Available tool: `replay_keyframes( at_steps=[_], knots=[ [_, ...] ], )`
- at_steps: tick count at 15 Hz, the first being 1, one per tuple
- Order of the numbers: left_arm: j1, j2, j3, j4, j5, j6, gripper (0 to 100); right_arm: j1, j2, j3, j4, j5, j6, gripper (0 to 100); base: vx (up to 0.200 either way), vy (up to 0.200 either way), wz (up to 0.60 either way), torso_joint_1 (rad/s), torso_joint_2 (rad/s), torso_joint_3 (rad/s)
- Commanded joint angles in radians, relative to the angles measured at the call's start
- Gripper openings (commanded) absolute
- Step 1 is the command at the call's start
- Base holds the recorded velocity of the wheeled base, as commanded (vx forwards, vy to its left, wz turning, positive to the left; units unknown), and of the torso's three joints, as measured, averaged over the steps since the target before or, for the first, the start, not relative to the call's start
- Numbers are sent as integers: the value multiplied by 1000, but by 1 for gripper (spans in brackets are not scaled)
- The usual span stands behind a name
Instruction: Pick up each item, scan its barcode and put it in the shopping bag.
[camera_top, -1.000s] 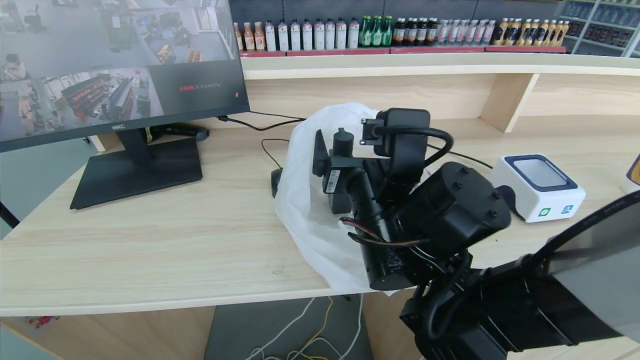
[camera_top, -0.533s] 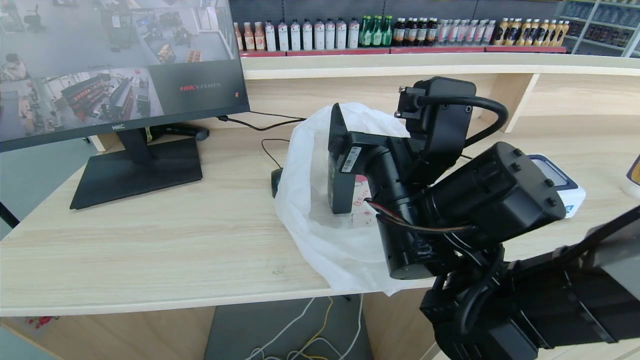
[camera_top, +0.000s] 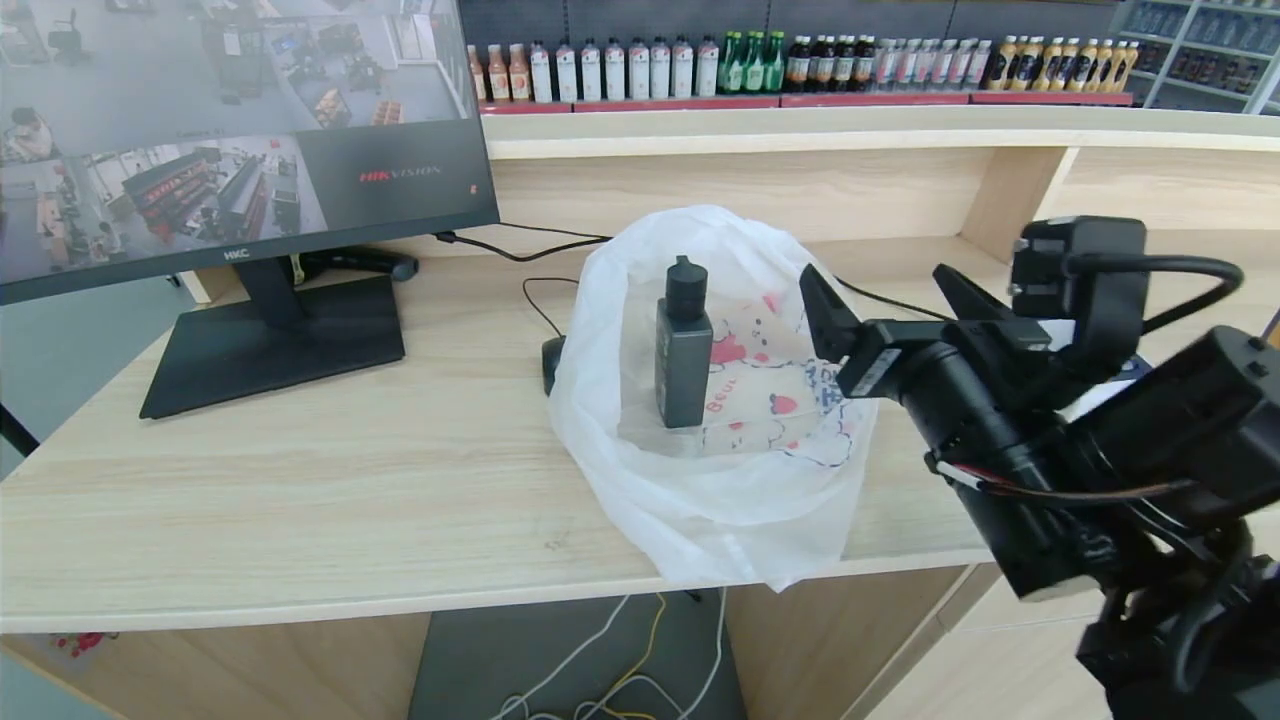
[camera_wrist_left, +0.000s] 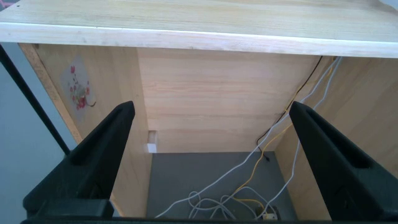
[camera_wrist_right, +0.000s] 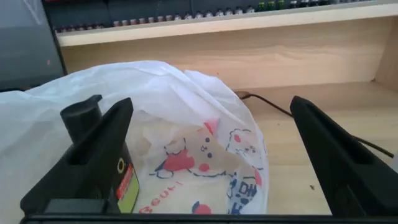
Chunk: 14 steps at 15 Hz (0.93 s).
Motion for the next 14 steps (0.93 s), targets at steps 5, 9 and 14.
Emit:
replay_keyframes(
  at_steps=[5,9,14],
  knots=[
    [-2,0,0,0,0,0,100,-56,-161,261,-2,126,121,100,0,0,0,0,0,0],
    [-2,0,0,0,0,-5,100,-53,-125,235,-2,130,120,100,0,0,0,0,0,0],
    [-2,0,0,0,0,1,100,-59,-126,215,-2,130,117,100,-160,0,0,2,3,2]
  ],
)
